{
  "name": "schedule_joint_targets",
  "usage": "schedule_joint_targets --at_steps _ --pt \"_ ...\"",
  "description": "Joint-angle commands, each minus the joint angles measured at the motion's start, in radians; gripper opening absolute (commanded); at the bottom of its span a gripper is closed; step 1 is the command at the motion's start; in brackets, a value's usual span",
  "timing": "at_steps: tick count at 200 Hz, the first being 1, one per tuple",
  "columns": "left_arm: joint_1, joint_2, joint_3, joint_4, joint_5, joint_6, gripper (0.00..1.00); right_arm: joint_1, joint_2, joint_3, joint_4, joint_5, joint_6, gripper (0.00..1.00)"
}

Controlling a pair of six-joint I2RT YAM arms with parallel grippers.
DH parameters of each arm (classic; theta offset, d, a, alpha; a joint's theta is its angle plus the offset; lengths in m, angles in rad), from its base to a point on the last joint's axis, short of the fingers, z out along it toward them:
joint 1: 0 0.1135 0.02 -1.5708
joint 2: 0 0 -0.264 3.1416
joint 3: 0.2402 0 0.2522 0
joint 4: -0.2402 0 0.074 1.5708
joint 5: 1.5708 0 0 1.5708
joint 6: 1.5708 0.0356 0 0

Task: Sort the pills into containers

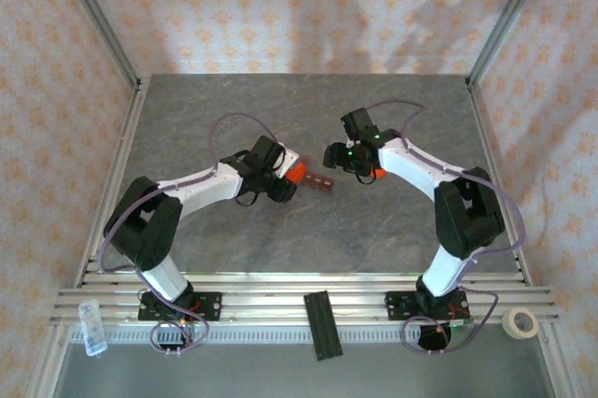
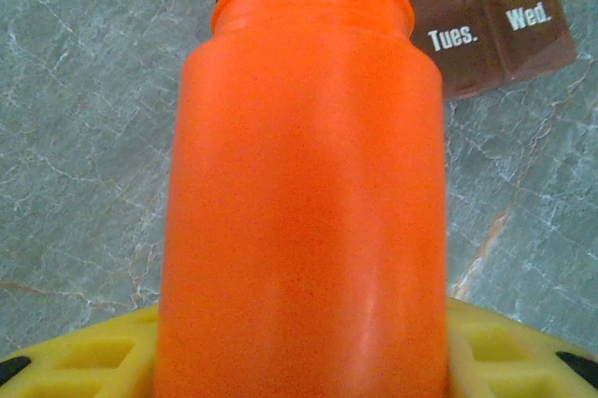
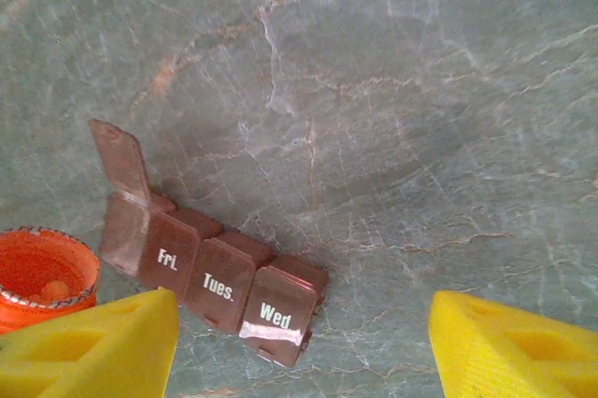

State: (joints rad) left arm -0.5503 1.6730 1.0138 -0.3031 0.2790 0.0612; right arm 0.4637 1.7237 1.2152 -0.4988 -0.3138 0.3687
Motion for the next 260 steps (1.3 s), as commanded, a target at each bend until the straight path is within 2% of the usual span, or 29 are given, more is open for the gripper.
schedule_joint_targets --at_steps 1,78,136,260 --pt "-0.004 0.012 0.031 -0.05 -0.021 0.027 0.0 0.003 0.021 0.0 0.01 -0.046 -0.059 0.7" --pt "-0.001 0.034 0.058 -0.073 -0.024 0.031 0.0 0.032 0.059 -0.01 -0.02 -0.071 -0.113 0.68" --pt "-0.001 0.036 0.072 -0.09 -0.023 0.036 0.0 0.034 0.099 -0.008 -0.037 -0.025 -0.113 0.65" --pt "0.0 0.067 0.134 -0.175 -0.019 0.06 0.0 0.033 0.163 -0.006 -0.038 -0.015 -0.106 0.62"
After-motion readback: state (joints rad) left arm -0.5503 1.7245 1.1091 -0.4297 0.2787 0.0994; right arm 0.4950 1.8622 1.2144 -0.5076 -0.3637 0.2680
